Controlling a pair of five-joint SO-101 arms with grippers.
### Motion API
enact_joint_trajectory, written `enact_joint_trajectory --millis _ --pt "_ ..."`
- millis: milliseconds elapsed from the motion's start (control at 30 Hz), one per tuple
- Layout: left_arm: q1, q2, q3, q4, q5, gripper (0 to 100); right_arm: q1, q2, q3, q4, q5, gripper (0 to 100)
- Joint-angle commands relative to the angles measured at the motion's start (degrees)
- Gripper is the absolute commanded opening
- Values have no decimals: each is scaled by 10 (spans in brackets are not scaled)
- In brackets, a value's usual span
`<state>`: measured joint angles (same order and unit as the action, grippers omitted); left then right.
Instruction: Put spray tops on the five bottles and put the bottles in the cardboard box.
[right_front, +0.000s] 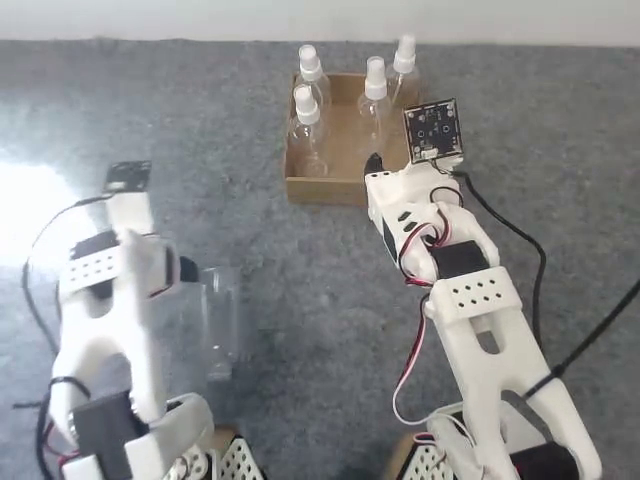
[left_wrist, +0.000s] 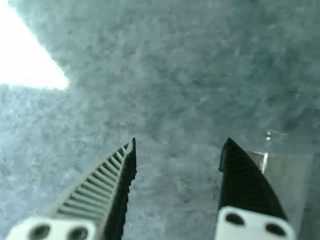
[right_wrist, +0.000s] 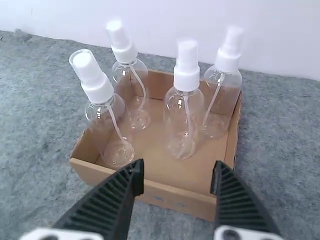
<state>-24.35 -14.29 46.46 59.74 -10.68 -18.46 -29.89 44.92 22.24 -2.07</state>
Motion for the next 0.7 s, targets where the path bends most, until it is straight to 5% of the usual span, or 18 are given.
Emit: enact_joint_trajectory --millis 0,667 --pt "47 1 -30 12 4 250 0 -33 -5 3 0 191" --pt "172 2 -30 9 25 250 15 -33 -7 5 0 191"
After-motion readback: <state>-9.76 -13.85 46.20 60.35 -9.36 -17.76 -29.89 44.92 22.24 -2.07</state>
